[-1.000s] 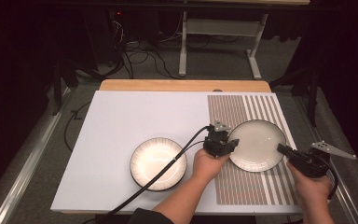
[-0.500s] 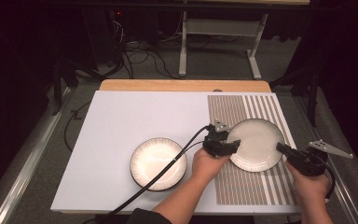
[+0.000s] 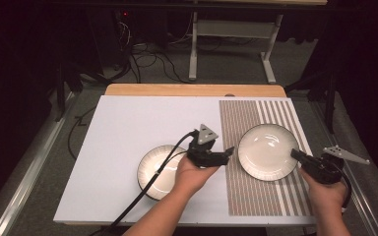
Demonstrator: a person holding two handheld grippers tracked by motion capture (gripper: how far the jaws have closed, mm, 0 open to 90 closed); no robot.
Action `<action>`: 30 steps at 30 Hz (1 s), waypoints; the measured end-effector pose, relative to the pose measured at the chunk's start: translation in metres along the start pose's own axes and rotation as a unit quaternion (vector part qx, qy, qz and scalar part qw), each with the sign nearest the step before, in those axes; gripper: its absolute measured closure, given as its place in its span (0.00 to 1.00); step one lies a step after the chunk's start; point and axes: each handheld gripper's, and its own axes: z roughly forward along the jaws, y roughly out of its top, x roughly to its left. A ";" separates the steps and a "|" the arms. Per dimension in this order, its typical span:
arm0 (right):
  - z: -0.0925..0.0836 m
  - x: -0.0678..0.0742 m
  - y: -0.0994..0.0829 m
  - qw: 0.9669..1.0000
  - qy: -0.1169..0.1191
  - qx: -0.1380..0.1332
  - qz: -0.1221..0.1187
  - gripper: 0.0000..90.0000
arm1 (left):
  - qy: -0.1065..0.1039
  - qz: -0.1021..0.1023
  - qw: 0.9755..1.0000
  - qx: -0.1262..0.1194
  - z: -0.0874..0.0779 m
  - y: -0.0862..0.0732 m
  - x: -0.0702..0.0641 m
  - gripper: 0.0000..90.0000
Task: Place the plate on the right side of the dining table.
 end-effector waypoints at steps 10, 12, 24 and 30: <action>0.002 -0.001 0.000 1.000 -0.010 0.008 0.002 0.96 | 0.039 -0.009 0.999 -0.024 -0.086 -0.030 0.058 0.28; 0.003 -0.001 0.000 1.000 -0.012 0.009 0.001 0.96 | 0.043 -0.010 0.999 -0.030 -0.096 -0.033 0.063 0.27; 0.008 -0.002 0.001 0.999 -0.028 0.022 0.006 0.95 | 0.097 -0.035 0.993 -0.055 -0.178 -0.084 0.108 0.23; 0.011 -0.004 -0.001 0.999 -0.035 0.031 0.012 0.93 | 0.116 -0.038 0.989 -0.078 -0.194 -0.095 0.125 0.19</action>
